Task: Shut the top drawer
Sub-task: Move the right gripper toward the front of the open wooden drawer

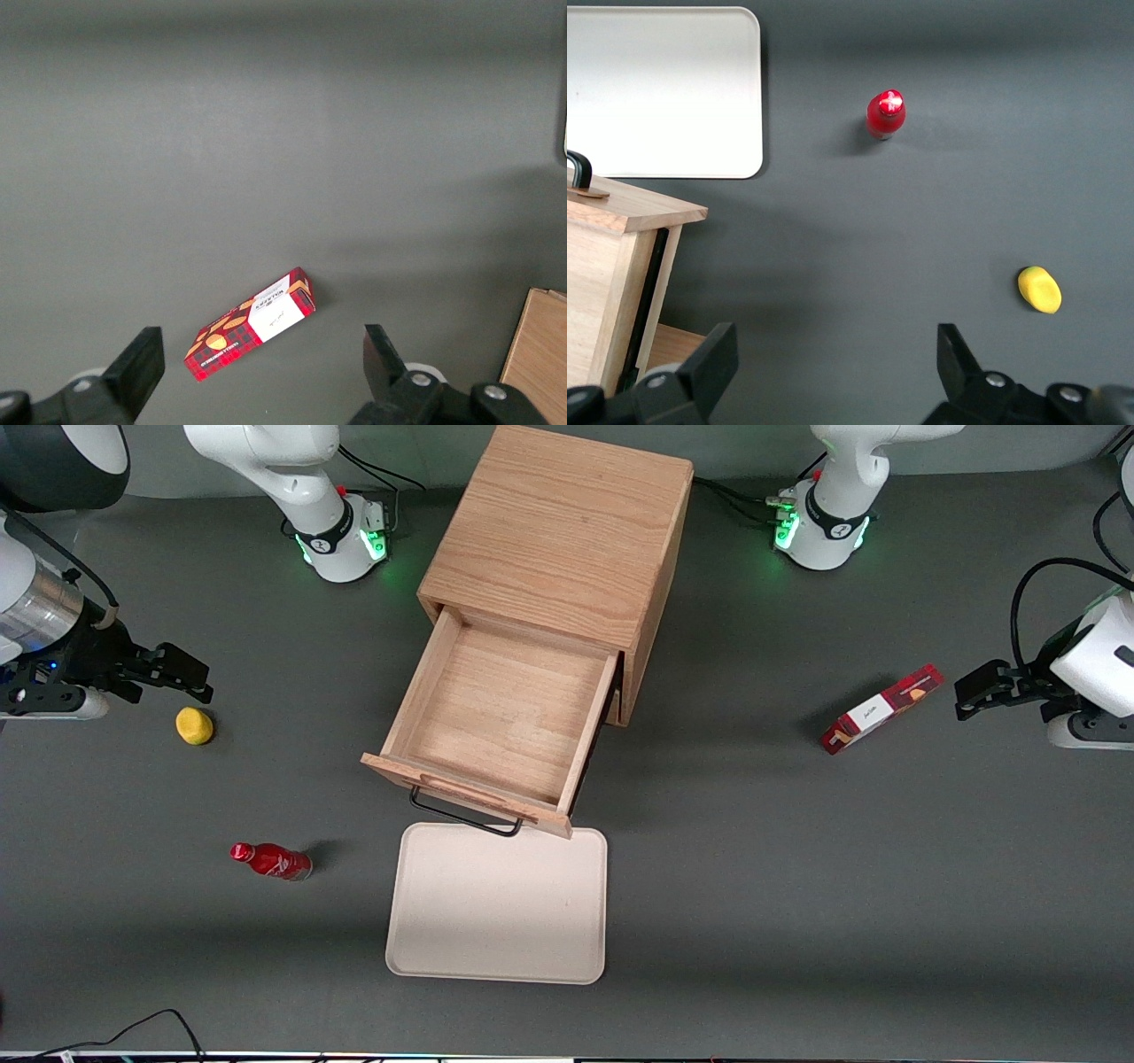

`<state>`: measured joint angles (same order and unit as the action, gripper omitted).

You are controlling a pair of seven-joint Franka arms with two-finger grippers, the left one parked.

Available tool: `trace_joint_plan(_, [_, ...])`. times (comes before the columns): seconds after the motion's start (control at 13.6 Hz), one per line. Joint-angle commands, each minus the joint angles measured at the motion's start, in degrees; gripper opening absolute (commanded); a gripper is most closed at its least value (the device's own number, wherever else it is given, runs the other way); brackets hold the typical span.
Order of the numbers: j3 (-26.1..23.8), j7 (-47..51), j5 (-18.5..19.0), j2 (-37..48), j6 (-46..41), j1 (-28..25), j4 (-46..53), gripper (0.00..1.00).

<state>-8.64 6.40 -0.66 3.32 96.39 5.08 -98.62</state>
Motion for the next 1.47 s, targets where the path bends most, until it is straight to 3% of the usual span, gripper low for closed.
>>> trace_joint_plan(0.0, [-0.06, -1.65, -1.19, 2.04, -0.15, 0.37, -2.10, 1.00])
trace_joint_plan(0.22, [-0.15, -5.40, -1.19, 1.17, 0.03, -0.07, -1.40, 1.00])
trace_joint_plan(0.44, [-0.85, -12.53, -1.45, -7.58, 0.03, -0.25, 7.87, 1.00])
trace_joint_plan(0.59, [-3.83, -20.34, -3.81, -16.72, -0.06, 0.37, 17.97, 1.00])
trace_joint_plan(1.03, [-13.23, -21.17, -3.47, -35.37, 1.34, 0.46, 38.21, 1.00])
trace_joint_plan(1.4, [-21.13, -24.33, -3.47, -43.02, 10.83, -0.07, 40.34, 1.00])
